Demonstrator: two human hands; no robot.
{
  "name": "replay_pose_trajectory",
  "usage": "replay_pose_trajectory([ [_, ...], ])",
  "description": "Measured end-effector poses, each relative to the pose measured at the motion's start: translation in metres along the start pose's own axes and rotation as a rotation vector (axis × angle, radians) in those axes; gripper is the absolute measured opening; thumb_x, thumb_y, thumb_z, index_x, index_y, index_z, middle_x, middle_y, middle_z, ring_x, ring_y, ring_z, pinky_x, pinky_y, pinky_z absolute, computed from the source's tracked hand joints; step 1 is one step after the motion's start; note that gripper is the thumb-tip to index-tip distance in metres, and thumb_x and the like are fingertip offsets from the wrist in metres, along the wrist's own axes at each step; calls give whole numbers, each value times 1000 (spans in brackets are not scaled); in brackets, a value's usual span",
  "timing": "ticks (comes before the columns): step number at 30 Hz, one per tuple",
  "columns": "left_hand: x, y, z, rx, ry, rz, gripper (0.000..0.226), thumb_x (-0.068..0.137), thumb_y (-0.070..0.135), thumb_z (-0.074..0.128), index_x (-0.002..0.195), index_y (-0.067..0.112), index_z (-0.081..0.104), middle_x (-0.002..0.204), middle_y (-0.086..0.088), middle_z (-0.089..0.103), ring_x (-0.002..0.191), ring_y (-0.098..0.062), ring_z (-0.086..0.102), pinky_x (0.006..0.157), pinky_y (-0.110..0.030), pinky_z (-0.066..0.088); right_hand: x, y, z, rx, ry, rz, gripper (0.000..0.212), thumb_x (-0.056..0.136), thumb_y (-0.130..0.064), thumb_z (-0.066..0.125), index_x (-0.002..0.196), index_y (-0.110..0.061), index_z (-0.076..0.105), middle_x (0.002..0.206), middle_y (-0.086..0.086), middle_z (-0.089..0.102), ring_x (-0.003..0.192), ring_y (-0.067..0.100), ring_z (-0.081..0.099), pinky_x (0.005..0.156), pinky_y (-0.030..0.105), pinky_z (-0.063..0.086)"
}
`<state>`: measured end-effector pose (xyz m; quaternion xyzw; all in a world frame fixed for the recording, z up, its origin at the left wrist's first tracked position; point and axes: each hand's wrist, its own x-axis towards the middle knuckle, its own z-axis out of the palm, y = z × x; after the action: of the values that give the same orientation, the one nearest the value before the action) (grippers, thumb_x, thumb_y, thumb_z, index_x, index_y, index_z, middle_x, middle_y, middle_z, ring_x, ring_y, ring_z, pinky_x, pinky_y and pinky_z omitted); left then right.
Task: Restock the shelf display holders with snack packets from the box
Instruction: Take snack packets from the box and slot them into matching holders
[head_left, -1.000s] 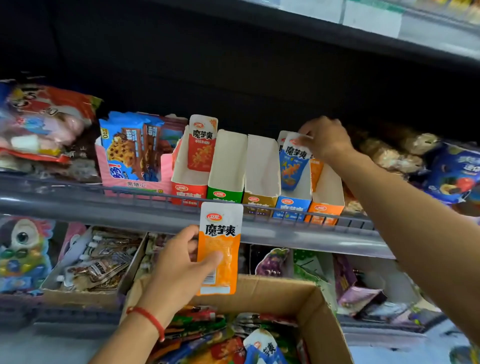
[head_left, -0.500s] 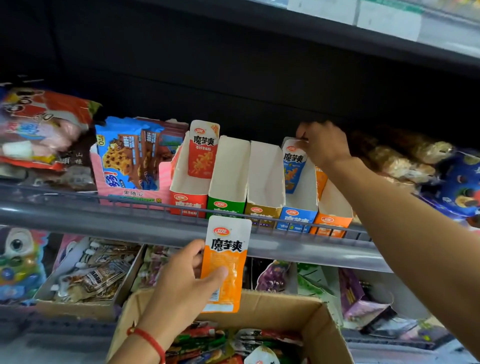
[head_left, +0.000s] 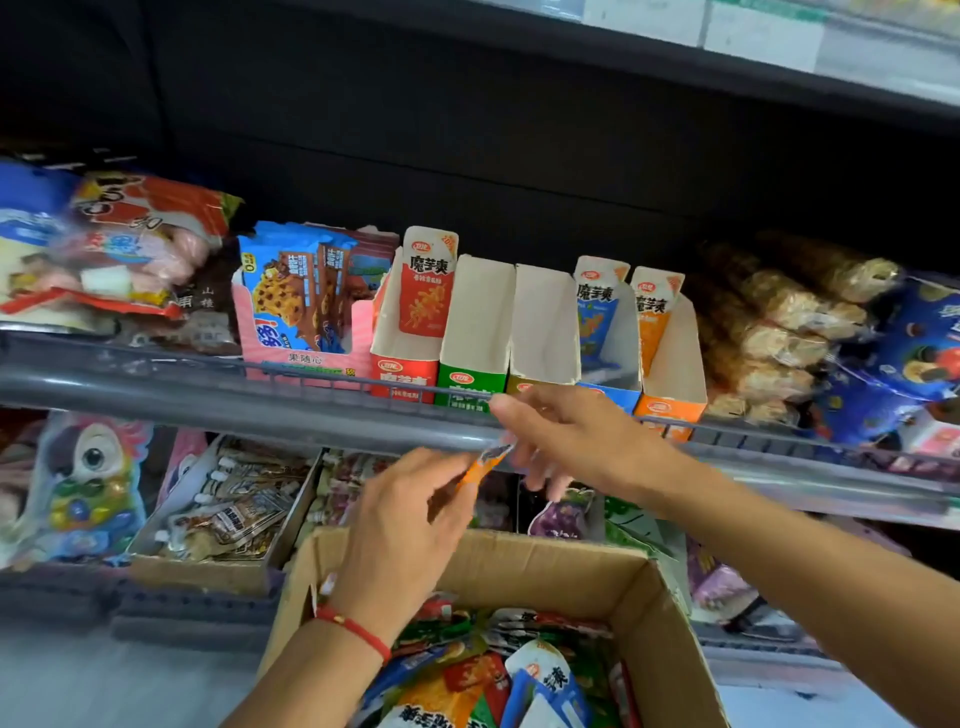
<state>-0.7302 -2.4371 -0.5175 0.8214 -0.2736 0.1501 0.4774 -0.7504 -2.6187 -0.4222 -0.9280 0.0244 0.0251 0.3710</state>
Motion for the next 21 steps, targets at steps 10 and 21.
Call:
replay_pose_trajectory([
  [10,-23,6,9,-24,-178,-123,46,94,40,66,138,43,53,127,25,56,119,5,51,99,-18,41,-51,32,-16,153,35,-57,46,99,-11,65,131,-41,48,102,1,78,94,15,75,75,48,63],
  [21,-17,0,13,-249,-235,-321,31,90,26,73,114,44,66,111,23,69,102,5,64,88,-21,53,-53,48,-102,-193,519,-138,9,96,-16,70,103,-22,70,90,-7,75,76,9,71,68,34,57],
])
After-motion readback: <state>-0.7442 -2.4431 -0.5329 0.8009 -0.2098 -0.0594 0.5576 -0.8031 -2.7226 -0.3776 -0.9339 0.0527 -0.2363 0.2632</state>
